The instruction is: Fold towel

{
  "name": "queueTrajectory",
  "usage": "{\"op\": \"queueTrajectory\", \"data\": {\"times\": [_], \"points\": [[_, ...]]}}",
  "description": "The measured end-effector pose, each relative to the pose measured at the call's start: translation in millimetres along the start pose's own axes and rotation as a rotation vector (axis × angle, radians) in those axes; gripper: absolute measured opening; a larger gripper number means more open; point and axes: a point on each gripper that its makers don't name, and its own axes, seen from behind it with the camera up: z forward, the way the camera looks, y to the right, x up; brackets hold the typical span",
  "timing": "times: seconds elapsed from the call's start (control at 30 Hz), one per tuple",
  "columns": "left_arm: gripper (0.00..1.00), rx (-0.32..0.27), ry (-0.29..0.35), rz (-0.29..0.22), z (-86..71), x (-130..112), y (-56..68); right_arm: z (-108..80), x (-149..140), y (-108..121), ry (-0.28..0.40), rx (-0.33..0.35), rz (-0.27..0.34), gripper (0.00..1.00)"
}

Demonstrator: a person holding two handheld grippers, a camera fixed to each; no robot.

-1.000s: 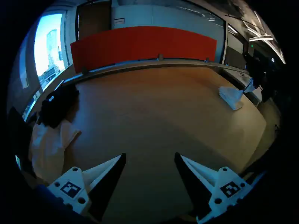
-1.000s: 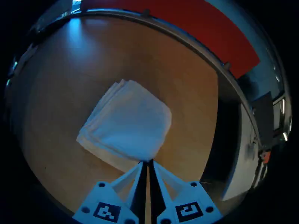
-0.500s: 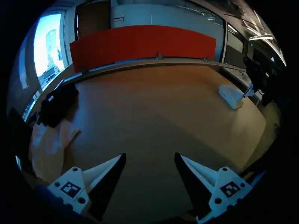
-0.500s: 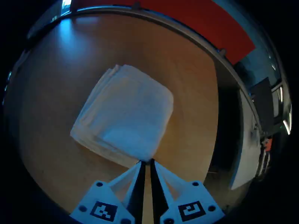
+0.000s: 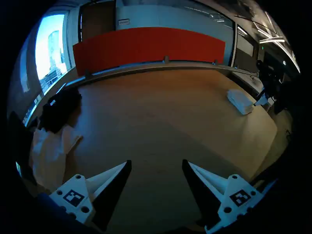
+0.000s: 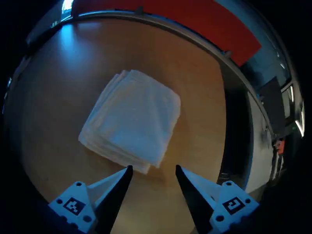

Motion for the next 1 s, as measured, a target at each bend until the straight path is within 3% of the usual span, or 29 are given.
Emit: {"op": "queueTrajectory", "data": {"times": [0.3,0.5,0.63,0.87,1.0], "points": [[0.96,-0.001,0.007,-0.001,-1.5,1.0,0.2,-1.1,3.8,-10.9,0.015,0.009,-0.005,0.85],[0.96,0.002,0.013,-0.007,-1.8,2.1,-1.8,-5.2,12.3,-22.1,0.054,0.014,0.024,0.85],[0.96,0.003,0.018,-0.016,-1.5,3.0,-3.0,-10.8,27.1,-29.9,0.12,0.015,0.098,0.98],[0.96,0.006,0.026,-0.02,-1.7,6.2,-4.8,-22.0,54.2,-37.8,0.253,0.013,0.282,0.99],[0.96,0.008,0.029,-0.024,-2.3,7.5,-5.5,-34.4,73.9,-38.7,0.363,0.006,0.374,0.99]]}}
